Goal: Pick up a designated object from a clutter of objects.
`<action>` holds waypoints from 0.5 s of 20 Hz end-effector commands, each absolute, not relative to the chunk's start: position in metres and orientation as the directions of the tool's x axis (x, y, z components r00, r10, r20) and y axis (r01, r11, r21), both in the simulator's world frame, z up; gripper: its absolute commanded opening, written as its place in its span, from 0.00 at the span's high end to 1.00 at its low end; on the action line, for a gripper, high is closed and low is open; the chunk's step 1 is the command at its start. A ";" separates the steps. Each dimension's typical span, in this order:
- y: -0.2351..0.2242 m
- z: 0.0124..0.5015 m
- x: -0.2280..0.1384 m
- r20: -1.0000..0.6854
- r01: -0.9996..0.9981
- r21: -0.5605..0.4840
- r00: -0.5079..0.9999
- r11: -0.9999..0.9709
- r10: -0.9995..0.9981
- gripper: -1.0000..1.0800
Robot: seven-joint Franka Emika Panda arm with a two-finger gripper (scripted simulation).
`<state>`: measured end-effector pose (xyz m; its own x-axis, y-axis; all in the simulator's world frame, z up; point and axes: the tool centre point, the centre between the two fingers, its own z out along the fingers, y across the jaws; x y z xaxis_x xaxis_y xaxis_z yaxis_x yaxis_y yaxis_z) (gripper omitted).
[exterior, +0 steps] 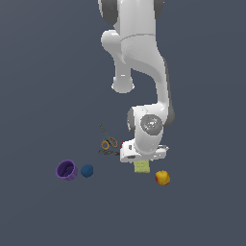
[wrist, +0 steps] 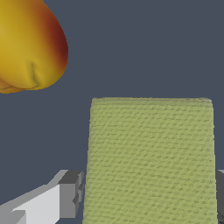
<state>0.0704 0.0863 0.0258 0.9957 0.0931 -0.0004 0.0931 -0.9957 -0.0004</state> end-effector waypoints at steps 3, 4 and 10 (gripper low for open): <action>0.073 0.045 0.071 0.002 0.092 0.000 0.996 -0.996 0.092 1.00; 0.069 0.050 0.071 0.002 0.092 0.000 0.996 -0.996 0.092 1.00; 0.034 0.097 0.069 0.002 0.092 0.000 0.996 -0.996 0.092 1.00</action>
